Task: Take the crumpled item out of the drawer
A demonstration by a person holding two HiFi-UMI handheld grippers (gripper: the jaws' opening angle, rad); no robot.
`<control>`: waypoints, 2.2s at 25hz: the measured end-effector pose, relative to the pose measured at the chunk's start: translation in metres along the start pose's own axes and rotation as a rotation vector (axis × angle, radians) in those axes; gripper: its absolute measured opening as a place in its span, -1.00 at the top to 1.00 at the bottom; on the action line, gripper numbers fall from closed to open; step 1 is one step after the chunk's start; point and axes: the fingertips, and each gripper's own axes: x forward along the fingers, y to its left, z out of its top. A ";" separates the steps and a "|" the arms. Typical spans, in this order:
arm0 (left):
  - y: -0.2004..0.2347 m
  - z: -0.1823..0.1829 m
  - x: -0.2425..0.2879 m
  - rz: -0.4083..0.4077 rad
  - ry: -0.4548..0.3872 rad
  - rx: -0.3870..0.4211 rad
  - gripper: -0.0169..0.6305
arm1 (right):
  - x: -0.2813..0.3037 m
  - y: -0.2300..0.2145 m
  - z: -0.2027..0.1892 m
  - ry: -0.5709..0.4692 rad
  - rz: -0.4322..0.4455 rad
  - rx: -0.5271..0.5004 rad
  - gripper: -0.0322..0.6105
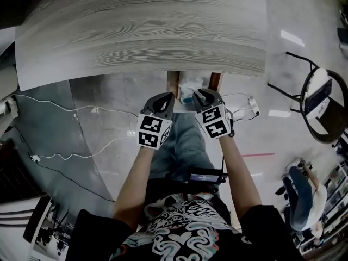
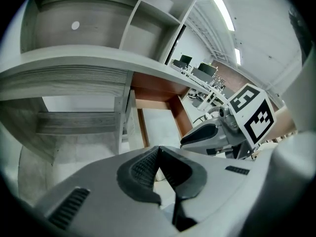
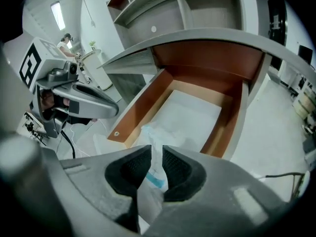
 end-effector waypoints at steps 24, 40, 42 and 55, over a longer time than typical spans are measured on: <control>0.003 0.005 0.002 0.000 0.000 -0.016 0.93 | 0.009 0.000 0.011 0.044 -0.060 -0.133 0.87; -0.007 0.072 -0.048 0.008 -0.143 0.032 0.93 | -0.074 0.004 0.062 -0.096 -0.164 -0.133 0.87; -0.010 0.084 -0.059 0.008 -0.172 0.035 0.93 | -0.089 0.004 0.070 -0.119 -0.182 -0.132 0.88; -0.034 0.133 -0.118 -0.038 -0.325 0.071 0.93 | -0.164 0.015 0.107 -0.250 -0.307 -0.134 0.88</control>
